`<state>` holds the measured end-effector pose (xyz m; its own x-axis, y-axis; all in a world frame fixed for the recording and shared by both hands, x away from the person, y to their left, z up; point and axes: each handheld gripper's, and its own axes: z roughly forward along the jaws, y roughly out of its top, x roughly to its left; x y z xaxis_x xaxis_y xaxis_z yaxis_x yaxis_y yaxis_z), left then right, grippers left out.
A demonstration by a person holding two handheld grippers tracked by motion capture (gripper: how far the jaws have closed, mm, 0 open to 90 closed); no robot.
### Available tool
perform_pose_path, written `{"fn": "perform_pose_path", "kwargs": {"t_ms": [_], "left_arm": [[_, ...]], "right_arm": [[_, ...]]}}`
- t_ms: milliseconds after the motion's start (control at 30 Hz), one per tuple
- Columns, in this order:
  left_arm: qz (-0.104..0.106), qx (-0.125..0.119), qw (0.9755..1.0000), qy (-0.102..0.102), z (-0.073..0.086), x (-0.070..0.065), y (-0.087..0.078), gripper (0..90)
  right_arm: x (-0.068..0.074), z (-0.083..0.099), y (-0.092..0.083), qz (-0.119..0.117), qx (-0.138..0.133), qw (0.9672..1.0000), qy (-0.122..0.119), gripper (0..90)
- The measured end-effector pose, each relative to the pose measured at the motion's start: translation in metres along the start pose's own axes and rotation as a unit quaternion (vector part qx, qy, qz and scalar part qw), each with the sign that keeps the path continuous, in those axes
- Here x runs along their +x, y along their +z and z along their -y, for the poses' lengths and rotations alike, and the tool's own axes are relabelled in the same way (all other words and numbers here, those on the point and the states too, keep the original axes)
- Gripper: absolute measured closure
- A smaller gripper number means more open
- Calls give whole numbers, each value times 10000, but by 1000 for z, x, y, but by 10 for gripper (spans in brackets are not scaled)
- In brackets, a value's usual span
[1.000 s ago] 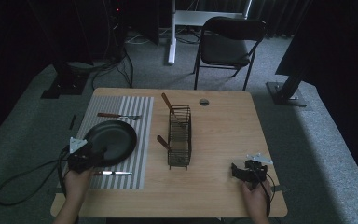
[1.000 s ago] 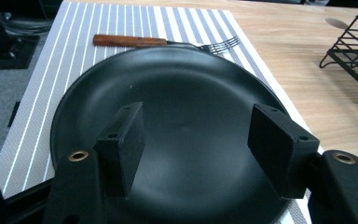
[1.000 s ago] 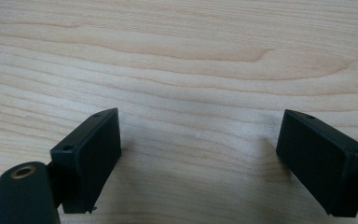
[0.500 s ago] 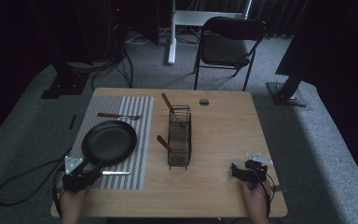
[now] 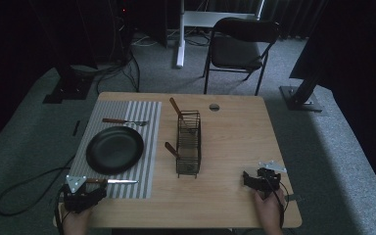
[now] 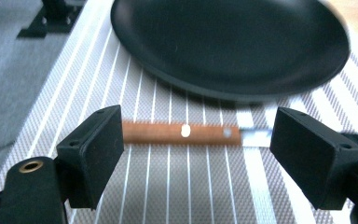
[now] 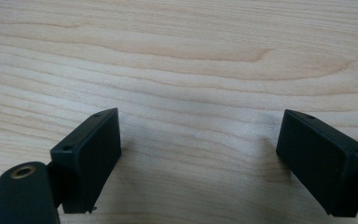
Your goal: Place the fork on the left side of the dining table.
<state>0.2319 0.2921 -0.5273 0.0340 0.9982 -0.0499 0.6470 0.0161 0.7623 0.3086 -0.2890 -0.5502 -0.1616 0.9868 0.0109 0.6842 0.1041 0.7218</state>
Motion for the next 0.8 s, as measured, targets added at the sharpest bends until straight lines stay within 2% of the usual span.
{"fn": "perform_pose_path", "kwargs": {"t_ms": [67,100,133,167,200,233,300,333,500,800], "left_arm": [[29,85,10000,-38,2,0,0,159],[88,160,9998,-23,4,0,0,78],[31,209,9998,-11,6,0,0,71],[31,209,9998,-11,6,0,0,71],[-136,271,9995,70,9,-1,3,71],[-163,295,9994,59,10,-1,4,70],[-212,246,9994,67,9,0,5,70],[-304,216,9992,123,9,0,6,70],[-292,418,9986,124,14,2,13,70],[-312,278,9990,136,17,2,14,70]], "right_arm": [[0,0,0,1,-1,10000,0,134],[0,0,0,-1,-1,10000,1,134],[0,0,0,0,-1,10000,1,134],[0,0,0,0,-1,10000,1,134],[0,0,0,-1,0,10000,0,134],[0,0,0,0,1,10000,1,134],[0,0,0,-1,0,10000,2,134],[0,0,0,-3,1,10000,3,134],[0,0,0,-3,-1,10000,3,134],[0,0,0,-3,0,10000,1,133]]}}
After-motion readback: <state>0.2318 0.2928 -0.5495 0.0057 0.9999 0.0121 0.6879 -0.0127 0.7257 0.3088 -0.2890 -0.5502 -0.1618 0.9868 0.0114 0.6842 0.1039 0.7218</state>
